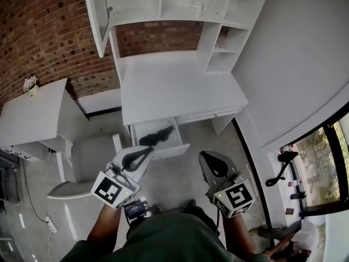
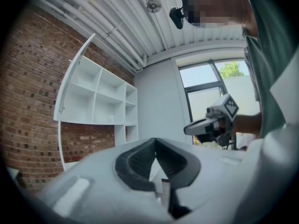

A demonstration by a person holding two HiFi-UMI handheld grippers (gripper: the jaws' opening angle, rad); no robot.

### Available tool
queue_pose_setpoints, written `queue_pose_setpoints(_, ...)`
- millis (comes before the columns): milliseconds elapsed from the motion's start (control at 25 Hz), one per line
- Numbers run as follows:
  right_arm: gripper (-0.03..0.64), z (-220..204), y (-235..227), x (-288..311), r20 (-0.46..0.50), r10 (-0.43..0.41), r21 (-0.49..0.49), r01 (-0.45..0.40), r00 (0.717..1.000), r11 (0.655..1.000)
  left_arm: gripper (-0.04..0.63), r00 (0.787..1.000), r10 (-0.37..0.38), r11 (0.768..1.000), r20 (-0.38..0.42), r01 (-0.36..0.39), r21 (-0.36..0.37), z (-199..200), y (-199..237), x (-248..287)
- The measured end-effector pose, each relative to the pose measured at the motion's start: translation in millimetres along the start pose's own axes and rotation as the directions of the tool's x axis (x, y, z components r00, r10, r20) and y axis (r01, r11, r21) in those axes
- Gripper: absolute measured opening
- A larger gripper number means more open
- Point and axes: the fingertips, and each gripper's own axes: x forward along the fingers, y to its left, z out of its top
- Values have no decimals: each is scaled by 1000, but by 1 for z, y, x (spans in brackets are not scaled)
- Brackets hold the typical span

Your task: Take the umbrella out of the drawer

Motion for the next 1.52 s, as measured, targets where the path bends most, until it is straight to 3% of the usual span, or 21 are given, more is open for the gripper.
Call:
queue_pose_setpoints(400, 6, 3, -59, 62, 21, 185, -10, -185, 983, 983, 3, 983, 174, 985, -60, -172, 30, -5, 44, 42)
queue_pose_setpoints(960, 6, -9, -176, 102, 54, 402, -6, -402, 914, 916, 3, 912, 382, 924, -147, -377, 63, -15, 59, 146)
queue_pose_setpoints(1320, 6, -24, -199, 136, 41, 443, 40, -444, 896, 895, 3, 883, 417, 908, -214, -415, 55, -34, 88, 166)
queue_pose_setpoints(1520, 6, -34, -189, 171, 0, 431, 41, -431, 902, 902, 3, 893, 400, 915, -205, -404, 25, -53, 128, 161)
